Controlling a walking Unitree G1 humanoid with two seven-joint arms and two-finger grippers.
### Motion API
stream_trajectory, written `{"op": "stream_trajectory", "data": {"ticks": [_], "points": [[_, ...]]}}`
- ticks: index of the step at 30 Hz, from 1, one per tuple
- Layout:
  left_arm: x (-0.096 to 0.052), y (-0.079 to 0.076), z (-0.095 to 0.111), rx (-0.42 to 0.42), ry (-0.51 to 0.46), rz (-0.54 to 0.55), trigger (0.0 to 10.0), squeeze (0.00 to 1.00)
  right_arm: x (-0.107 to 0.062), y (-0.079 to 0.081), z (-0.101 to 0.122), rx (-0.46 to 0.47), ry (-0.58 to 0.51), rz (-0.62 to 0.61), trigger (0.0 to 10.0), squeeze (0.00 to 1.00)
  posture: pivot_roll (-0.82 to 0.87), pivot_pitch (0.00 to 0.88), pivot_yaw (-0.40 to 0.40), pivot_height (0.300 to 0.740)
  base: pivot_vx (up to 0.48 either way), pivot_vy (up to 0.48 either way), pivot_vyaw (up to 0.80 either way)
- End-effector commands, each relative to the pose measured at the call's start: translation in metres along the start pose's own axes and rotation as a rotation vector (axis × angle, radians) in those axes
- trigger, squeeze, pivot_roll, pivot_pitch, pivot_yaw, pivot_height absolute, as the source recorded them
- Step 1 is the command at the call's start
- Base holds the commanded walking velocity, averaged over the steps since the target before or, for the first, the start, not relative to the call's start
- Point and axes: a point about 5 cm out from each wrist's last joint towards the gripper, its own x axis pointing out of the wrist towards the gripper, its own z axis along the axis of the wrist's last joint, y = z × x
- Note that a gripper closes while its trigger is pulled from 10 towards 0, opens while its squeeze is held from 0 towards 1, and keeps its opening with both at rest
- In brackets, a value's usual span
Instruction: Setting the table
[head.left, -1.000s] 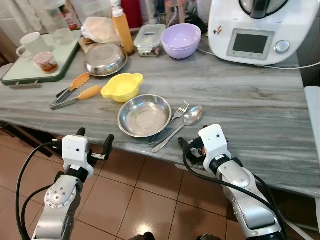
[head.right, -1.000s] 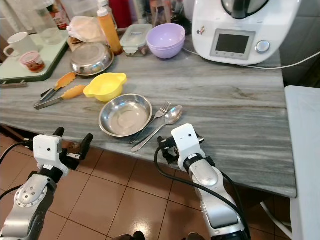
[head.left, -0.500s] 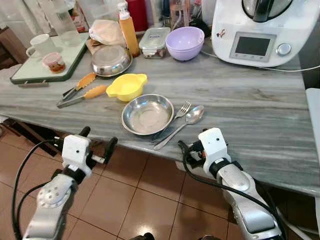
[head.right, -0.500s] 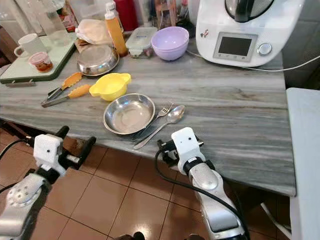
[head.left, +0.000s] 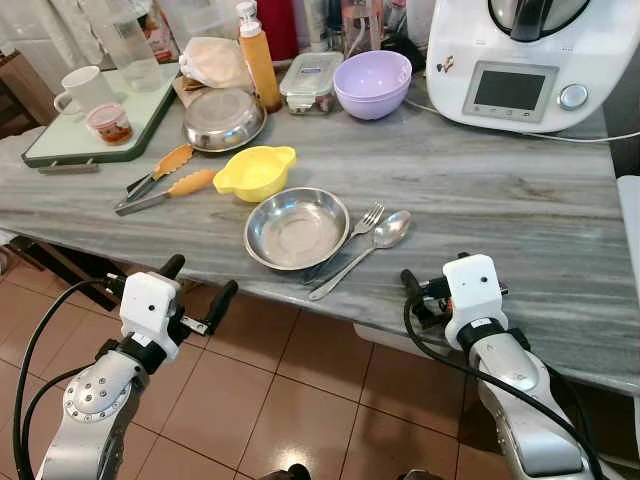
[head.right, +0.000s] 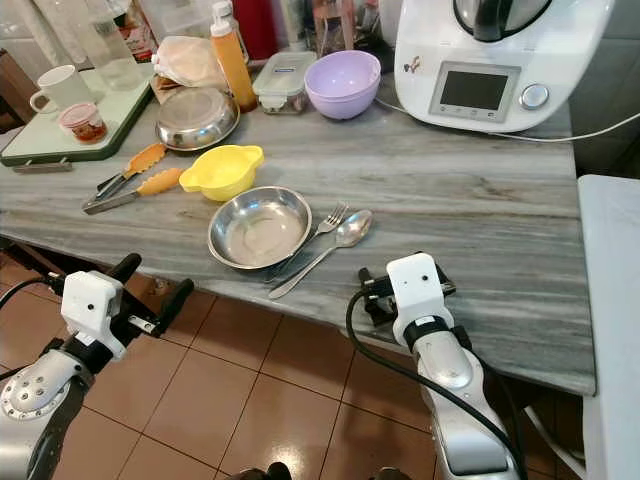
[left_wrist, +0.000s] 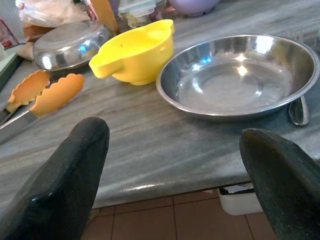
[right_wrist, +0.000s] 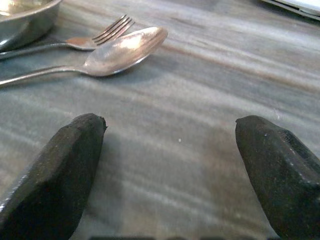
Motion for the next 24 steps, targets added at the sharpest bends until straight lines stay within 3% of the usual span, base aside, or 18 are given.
{"op": "stream_trajectory", "data": {"ticks": [1,6,11,17,19,20,22,23,24], "points": [[-0.002,0.0,0.002,-0.001,0.007,-0.003,10.0,0.0,0.006,0.005,0.007,0.004,-0.03,0.015,10.0,1.0,-0.15,0.17,0.176,0.74,0.0,0.0,0.0],[-0.001,-0.005,0.005,-0.033,0.004,-0.002,10.0,0.0,0.019,0.001,0.014,0.044,-0.037,0.006,10.0,0.99,-0.15,0.169,0.176,0.74,0.0,0.0,0.0],[-0.005,-0.026,0.01,-0.094,-0.004,-0.115,10.0,0.0,0.034,0.0,0.02,0.07,-0.035,0.015,10.0,0.95,-0.13,0.168,0.168,0.74,0.0,0.0,0.0],[-0.007,-0.029,0.012,-0.105,0.007,-0.143,10.0,0.0,0.042,-0.001,0.02,0.166,-0.003,0.027,10.0,0.91,-0.12,0.17,0.162,0.74,0.0,0.0,0.0],[-0.008,-0.029,0.012,-0.108,0.012,-0.136,10.0,0.0,0.045,-0.001,0.022,0.185,-0.012,0.045,10.0,0.58,-0.12,0.172,0.16,0.74,0.0,0.0,0.0],[-0.008,-0.029,0.013,-0.11,0.013,-0.136,10.0,0.0,0.046,-0.001,0.022,0.198,-0.011,0.046,10.0,0.58,-0.12,0.172,0.16,0.74,0.0,0.0,0.0],[-0.008,-0.03,0.013,-0.113,0.018,-0.139,10.0,0.0,0.047,-0.001,0.022,0.228,-0.008,0.046,10.0,0.44,-0.12,0.173,0.161,0.74,0.0,0.0,0.0],[-0.009,-0.03,0.013,-0.114,0.02,-0.141,10.0,0.0,0.048,-0.002,0.022,0.244,-0.01,0.051,10.0,0.32,-0.12,0.173,0.161,0.74,0.0,0.0,0.0],[-0.009,-0.031,0.013,-0.116,0.022,-0.142,10.0,0.0,0.049,-0.002,0.022,0.255,-0.011,0.054,10.0,0.32,-0.12,0.173,0.161,0.74,0.0,0.0,0.0]]}}
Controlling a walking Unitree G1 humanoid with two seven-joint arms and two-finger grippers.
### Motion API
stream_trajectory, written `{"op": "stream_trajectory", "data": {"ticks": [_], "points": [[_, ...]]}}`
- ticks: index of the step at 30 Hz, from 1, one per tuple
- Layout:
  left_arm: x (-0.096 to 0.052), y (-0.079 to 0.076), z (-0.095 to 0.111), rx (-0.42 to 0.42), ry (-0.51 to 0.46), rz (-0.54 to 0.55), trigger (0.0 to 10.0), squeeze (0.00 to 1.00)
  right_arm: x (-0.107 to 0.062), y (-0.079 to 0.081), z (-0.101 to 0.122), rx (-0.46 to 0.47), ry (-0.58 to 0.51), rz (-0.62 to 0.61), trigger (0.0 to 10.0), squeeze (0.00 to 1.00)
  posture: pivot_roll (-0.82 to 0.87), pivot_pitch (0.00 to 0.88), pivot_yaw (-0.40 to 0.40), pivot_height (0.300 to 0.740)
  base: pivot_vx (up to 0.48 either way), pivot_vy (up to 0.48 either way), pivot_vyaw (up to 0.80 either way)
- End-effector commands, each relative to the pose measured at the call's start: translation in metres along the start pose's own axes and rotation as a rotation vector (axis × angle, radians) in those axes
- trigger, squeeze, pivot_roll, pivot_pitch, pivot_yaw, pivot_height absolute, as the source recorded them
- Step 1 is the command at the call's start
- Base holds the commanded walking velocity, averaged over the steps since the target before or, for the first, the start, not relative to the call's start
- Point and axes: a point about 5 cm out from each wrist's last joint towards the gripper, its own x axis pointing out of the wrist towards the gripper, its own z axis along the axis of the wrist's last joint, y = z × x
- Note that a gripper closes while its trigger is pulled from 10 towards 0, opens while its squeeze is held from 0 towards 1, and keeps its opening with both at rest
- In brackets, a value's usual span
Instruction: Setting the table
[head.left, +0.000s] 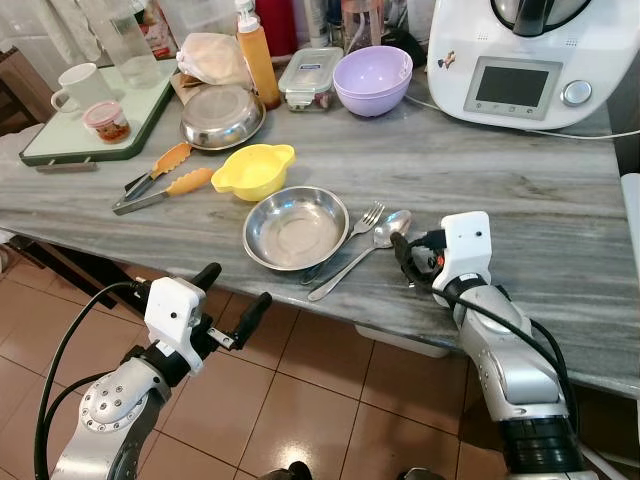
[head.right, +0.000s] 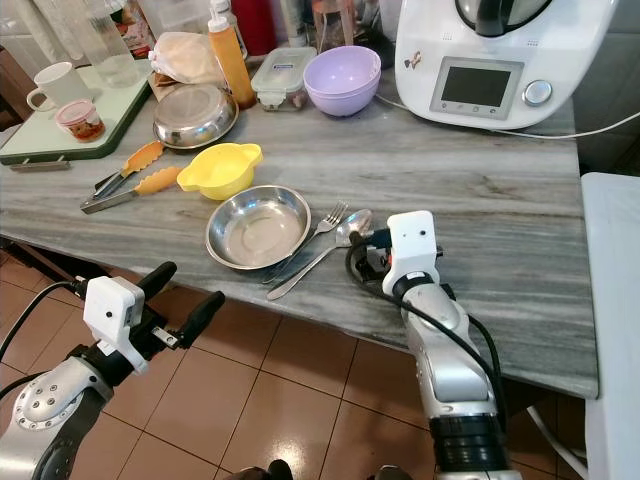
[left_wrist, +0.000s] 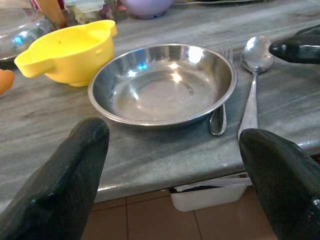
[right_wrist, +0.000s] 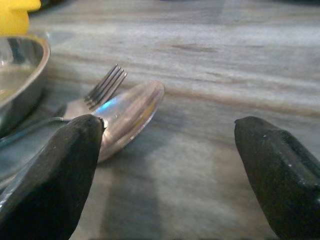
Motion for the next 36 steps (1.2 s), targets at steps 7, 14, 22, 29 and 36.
{"op": "stream_trajectory", "data": {"ticks": [7,14,22,29,36], "points": [[-0.003,0.002,0.0,-0.006,0.026,0.002,10.0,0.0,0.008,0.002,0.001,0.165,0.022,0.081,6.9,0.0,-0.12,0.176,0.17,0.74,0.0,0.0,0.0],[-0.001,0.0,-0.001,-0.012,0.034,-0.005,10.0,0.0,0.015,0.002,0.004,0.159,0.026,0.134,0.0,0.0,-0.13,0.176,0.171,0.74,0.0,0.0,0.0],[-0.001,-0.001,-0.003,-0.017,0.041,0.001,10.0,0.0,0.026,-0.006,0.016,0.157,0.018,0.154,0.0,0.0,-0.12,0.177,0.164,0.74,0.0,0.0,0.0],[-0.004,-0.003,-0.003,-0.027,0.036,-0.012,10.0,0.0,0.03,-0.008,0.017,0.192,0.033,0.16,0.0,0.0,-0.12,0.177,0.161,0.74,0.0,0.0,0.0],[-0.006,-0.011,0.0,-0.062,0.022,-0.093,10.0,0.0,0.028,-0.008,0.006,0.187,0.074,0.175,0.0,0.0,-0.12,0.176,0.159,0.74,0.0,0.0,0.0]]}}
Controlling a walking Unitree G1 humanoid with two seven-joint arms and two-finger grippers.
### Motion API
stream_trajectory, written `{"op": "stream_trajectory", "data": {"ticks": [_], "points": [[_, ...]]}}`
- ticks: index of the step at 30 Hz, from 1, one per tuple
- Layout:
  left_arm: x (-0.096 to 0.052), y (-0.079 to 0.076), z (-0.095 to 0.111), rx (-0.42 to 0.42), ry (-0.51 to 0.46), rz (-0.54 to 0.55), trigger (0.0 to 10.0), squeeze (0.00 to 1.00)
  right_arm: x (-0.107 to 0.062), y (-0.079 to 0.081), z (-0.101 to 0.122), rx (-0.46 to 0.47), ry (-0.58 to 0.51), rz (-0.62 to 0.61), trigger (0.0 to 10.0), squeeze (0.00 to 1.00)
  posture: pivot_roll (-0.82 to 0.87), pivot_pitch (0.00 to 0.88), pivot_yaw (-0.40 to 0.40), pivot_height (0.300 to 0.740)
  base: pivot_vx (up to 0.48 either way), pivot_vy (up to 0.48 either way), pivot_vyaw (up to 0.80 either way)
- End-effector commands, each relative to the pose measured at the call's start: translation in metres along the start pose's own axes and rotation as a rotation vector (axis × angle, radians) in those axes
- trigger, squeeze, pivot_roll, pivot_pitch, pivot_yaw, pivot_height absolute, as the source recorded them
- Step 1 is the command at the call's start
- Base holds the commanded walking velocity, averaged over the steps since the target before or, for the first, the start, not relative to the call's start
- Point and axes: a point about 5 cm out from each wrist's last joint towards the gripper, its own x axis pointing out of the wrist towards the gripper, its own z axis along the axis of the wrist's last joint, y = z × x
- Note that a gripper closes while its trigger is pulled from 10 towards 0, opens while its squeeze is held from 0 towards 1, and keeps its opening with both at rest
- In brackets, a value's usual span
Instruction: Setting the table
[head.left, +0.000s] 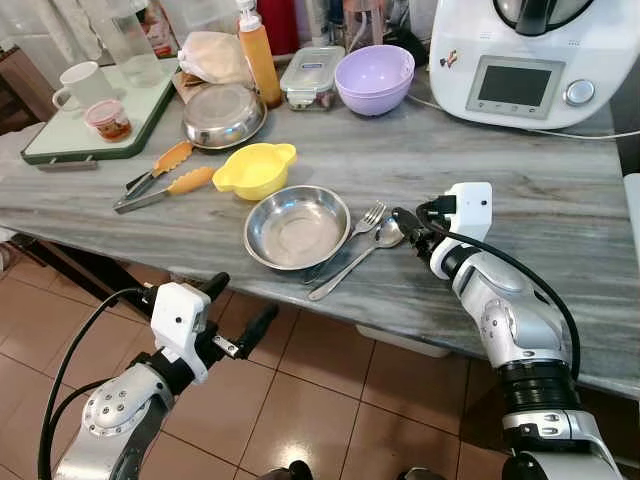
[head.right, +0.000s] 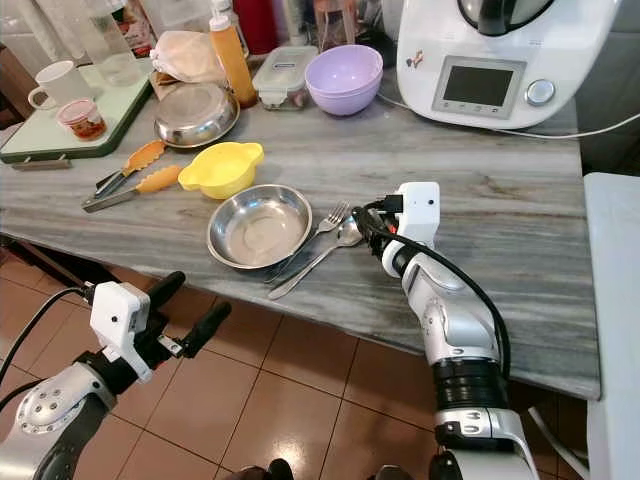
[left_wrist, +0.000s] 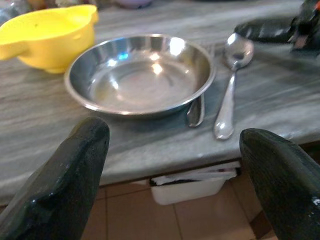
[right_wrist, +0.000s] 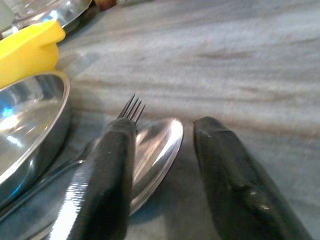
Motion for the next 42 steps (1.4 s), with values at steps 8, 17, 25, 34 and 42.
{"op": "stream_trajectory", "data": {"ticks": [8,17,25,34,42], "points": [[-0.003,-0.009,0.005,-0.119,-0.005,-0.08,10.0,0.0,0.0,-0.001,-0.012,0.01,0.049,0.015,0.0,0.0,-0.12,0.176,0.16,0.74,0.0,0.0,0.0],[-0.003,-0.018,0.003,-0.15,0.02,-0.167,10.0,0.0,0.0,-0.003,-0.013,0.014,0.056,0.015,0.0,0.0,-0.12,0.177,0.159,0.74,0.0,0.0,0.0],[-0.005,-0.02,-0.001,-0.156,0.047,-0.175,10.0,0.0,0.001,-0.009,-0.01,0.006,0.059,0.007,0.0,0.0,-0.13,0.181,0.163,0.74,0.0,0.0,0.0],[-0.001,-0.02,-0.003,-0.152,0.052,-0.18,10.0,0.0,0.007,-0.016,0.003,-0.057,0.064,0.023,0.0,0.0,-0.13,0.177,0.155,0.74,0.0,0.0,0.0],[-0.002,-0.024,-0.006,-0.153,0.058,-0.18,10.0,0.0,0.015,-0.014,0.006,-0.118,0.087,0.082,0.0,0.0,-0.13,0.176,0.15,0.74,0.0,0.0,0.0]]}}
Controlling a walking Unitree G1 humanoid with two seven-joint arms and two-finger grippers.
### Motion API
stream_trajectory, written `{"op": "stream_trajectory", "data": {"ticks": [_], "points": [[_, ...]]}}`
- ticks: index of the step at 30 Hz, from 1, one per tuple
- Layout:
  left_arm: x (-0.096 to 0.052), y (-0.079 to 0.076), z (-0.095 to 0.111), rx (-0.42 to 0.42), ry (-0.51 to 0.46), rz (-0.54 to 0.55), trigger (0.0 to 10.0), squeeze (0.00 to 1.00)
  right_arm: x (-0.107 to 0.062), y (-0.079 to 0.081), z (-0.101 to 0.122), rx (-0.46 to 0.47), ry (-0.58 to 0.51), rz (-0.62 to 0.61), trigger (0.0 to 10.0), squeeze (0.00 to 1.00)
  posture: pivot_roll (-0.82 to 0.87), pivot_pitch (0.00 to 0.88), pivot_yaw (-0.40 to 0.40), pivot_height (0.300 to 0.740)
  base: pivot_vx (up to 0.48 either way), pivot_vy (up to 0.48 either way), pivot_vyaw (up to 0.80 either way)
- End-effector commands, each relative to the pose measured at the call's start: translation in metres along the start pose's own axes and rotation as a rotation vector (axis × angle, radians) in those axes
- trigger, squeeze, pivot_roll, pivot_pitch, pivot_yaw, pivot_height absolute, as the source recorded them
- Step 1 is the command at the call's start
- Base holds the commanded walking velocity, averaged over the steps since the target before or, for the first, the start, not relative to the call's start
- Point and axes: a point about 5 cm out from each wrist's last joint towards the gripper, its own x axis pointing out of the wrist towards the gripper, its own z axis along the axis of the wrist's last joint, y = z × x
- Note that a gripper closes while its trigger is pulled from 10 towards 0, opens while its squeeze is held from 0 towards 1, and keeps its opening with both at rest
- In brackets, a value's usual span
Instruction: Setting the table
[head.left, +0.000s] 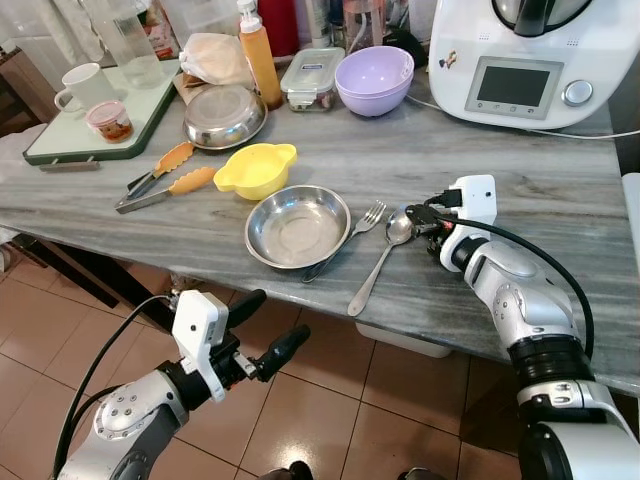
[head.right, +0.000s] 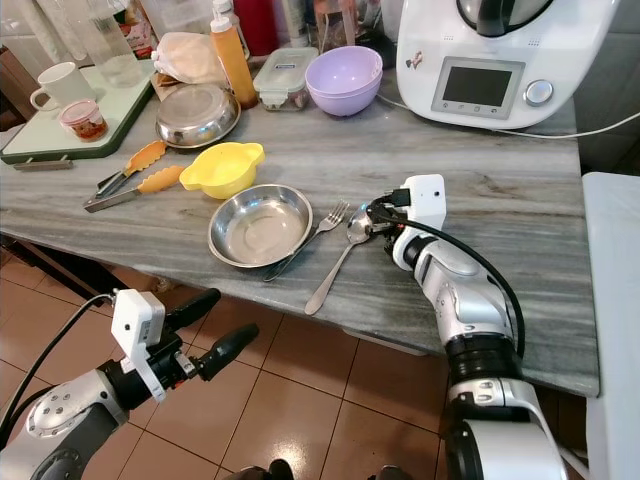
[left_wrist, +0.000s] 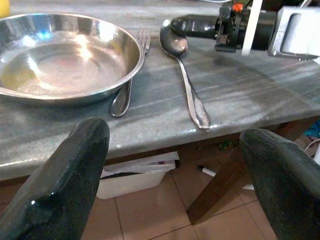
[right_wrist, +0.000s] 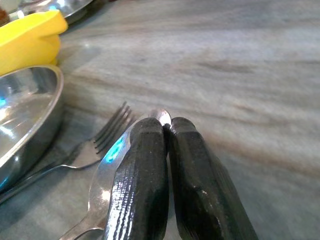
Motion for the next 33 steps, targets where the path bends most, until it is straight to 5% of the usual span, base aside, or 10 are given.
{"op": "stream_trajectory", "data": {"ticks": [1,8,10,11,13,14,16,17,19,33], "points": [[-0.003,0.0,-0.004,0.006,0.02,0.008,10.0,0.0,0.004,0.005,-0.006,-0.035,0.044,0.028,0.0,0.0,-0.13,0.176,0.15,0.74,0.0,0.0,0.0],[-0.005,-0.002,-0.004,0.011,0.026,0.011,10.0,0.0,0.01,0.006,-0.004,-0.061,0.05,0.053,0.0,0.0,-0.12,0.18,0.144,0.74,0.0,0.0,0.0],[-0.005,-0.001,-0.004,0.013,0.027,0.016,10.0,0.0,0.01,0.006,-0.004,-0.06,0.047,0.055,0.9,0.0,-0.11,0.179,0.144,0.74,0.0,0.0,0.0],[-0.005,-0.001,-0.004,0.015,0.026,0.02,10.0,0.0,0.01,0.006,-0.004,-0.06,0.045,0.056,3.2,0.0,-0.11,0.178,0.144,0.74,0.0,0.0,0.0],[-0.005,-0.001,-0.004,0.016,0.025,0.022,10.0,0.0,0.01,0.006,-0.004,-0.061,0.044,0.056,4.5,0.0,-0.11,0.178,0.144,0.74,0.0,0.0,0.0],[-0.005,-0.001,-0.004,0.017,0.023,0.025,10.0,0.0,0.009,0.006,-0.005,-0.06,0.037,0.056,10.0,0.0,-0.11,0.176,0.145,0.74,0.0,0.0,0.0],[-0.005,0.0,-0.003,0.02,0.02,0.03,10.0,0.0,0.007,0.007,-0.005,-0.051,0.021,0.056,10.0,0.03,-0.11,0.174,0.145,0.74,0.0,0.0,0.0],[-0.004,0.0,-0.003,0.021,0.019,0.031,10.0,0.0,0.006,0.007,-0.005,-0.051,0.013,0.056,10.0,0.89,-0.12,0.172,0.145,0.74,0.0,0.0,0.0],[-0.004,0.001,-0.003,0.022,0.018,0.032,10.0,0.0,0.004,0.008,-0.005,-0.055,0.003,0.051,10.0,1.0,-0.12,0.169,0.147,0.74,0.0,0.0,0.0],[0.002,0.003,-0.002,0.024,0.01,0.027,10.0,0.0,-0.01,0.016,0.008,-0.14,-0.134,0.0,10.0,1.0,-0.14,0.16,0.158,0.74,0.0,0.0,0.0]]}}
